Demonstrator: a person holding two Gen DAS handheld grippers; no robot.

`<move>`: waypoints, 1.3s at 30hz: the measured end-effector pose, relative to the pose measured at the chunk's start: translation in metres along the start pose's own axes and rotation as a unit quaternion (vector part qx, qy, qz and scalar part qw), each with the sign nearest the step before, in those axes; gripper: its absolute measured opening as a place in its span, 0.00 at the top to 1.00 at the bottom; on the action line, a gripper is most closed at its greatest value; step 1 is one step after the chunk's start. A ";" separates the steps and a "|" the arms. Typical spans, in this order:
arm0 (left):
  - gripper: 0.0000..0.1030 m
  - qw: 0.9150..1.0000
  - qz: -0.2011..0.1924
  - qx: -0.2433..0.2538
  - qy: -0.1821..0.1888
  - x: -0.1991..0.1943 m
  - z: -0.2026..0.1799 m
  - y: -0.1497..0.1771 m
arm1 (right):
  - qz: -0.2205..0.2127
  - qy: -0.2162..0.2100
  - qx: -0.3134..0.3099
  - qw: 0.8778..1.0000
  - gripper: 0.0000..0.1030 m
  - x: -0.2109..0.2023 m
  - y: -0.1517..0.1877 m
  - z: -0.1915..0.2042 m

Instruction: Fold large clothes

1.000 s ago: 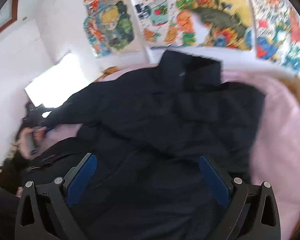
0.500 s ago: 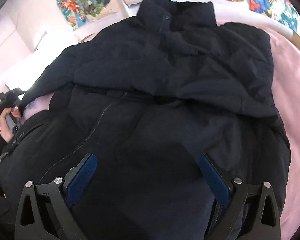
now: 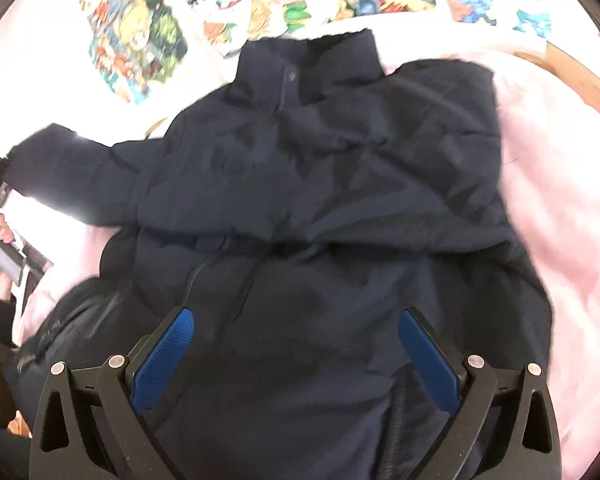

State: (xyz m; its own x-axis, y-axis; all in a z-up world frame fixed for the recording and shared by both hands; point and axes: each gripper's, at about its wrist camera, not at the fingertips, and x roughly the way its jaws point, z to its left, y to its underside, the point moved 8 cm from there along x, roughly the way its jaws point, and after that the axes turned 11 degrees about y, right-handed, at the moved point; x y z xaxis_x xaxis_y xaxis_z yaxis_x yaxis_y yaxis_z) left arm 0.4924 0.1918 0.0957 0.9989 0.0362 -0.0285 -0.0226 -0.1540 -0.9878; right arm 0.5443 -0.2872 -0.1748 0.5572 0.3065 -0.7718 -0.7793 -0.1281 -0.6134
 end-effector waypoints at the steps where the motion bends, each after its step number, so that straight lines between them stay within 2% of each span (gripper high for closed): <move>1: 0.93 0.999 0.005 0.029 0.021 0.007 -0.025 0.000 | -0.008 0.005 0.004 1.000 0.00 -0.003 -0.004 -0.005; 3: 0.93 0.994 0.021 0.082 0.066 0.023 -0.072 0.004 | -0.023 0.016 0.011 1.000 0.00 -0.009 -0.011 -0.013; 5: 0.93 0.984 0.049 0.127 0.114 0.036 -0.115 0.018 | -0.040 0.029 0.021 0.999 0.00 -0.016 -0.019 -0.025; 6: 0.93 0.976 0.066 0.152 0.139 0.043 -0.138 0.028 | -0.048 0.033 0.027 0.998 0.00 -0.018 -0.022 -0.030; 9: 0.93 0.956 0.120 0.186 0.194 0.060 -0.185 0.061 | -0.063 0.045 0.048 0.996 0.00 -0.023 -0.028 -0.046; 11: 0.93 0.939 0.158 0.208 0.223 0.068 -0.210 0.090 | -0.071 0.059 0.063 0.994 0.00 -0.026 -0.030 -0.062; 15: 0.93 0.904 0.221 0.262 0.255 0.074 -0.241 0.152 | -0.073 0.080 0.089 0.990 0.00 -0.022 -0.030 -0.086; 19: 0.92 0.862 0.288 0.299 0.291 0.068 -0.257 0.213 | -0.074 0.100 0.095 0.988 0.00 -0.015 -0.026 -0.104; 21: 0.88 0.843 0.318 0.308 0.306 0.063 -0.260 0.236 | -0.069 0.093 0.106 0.988 0.00 -0.010 -0.024 -0.110; 22: 0.83 0.830 0.339 0.311 0.316 0.062 -0.261 0.248 | -0.065 0.088 0.115 0.987 0.00 -0.008 -0.023 -0.113; 24: 0.63 0.817 0.353 0.324 0.319 0.055 -0.263 0.261 | -0.060 0.079 0.128 0.987 0.00 -0.006 -0.021 -0.118; 25: 0.47 0.813 0.354 0.331 0.322 0.052 -0.263 0.265 | -0.058 0.074 0.135 0.986 0.00 -0.005 -0.020 -0.121; 26: 0.39 0.811 0.350 0.334 0.329 0.049 -0.262 0.266 | -0.058 0.072 0.139 0.986 0.00 -0.005 -0.019 -0.121; 29: 0.36 0.804 0.351 0.340 0.338 0.041 -0.256 0.267 | -0.059 0.063 0.144 0.986 0.00 -0.005 -0.018 -0.121; 31: 0.35 0.805 0.350 0.330 0.347 0.035 -0.248 0.264 | -0.062 0.055 0.142 0.986 0.00 -0.006 -0.018 -0.120; 32: 0.34 0.808 0.350 0.320 0.348 0.031 -0.243 0.261 | -0.066 0.045 0.141 0.987 0.00 -0.007 -0.018 -0.118; 33: 0.33 0.814 0.350 0.309 0.346 0.029 -0.237 0.258 | -0.070 0.039 0.140 0.987 0.00 -0.009 -0.019 -0.117; 36: 0.31 0.845 0.345 0.254 0.321 0.028 -0.209 0.237 | -0.082 0.009 0.130 0.988 0.00 -0.013 -0.023 -0.110; 37: 0.31 0.862 0.342 0.224 0.300 0.033 -0.193 0.225 | -0.081 0.001 0.123 0.989 0.00 -0.011 -0.025 -0.107; 39: 0.29 0.888 0.331 0.180 0.263 0.036 -0.169 0.205 | -0.060 -0.015 0.112 0.992 0.00 0.000 -0.027 -0.100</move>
State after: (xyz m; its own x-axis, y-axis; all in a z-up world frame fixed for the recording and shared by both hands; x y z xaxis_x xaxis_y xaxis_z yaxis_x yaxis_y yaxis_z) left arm 0.5305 -0.0051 -0.0824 0.6402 -0.4261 -0.6392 -0.5284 0.3596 -0.7691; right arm 0.5942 -0.3785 -0.1752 0.6436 0.3360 -0.6877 -0.7537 0.1221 -0.6457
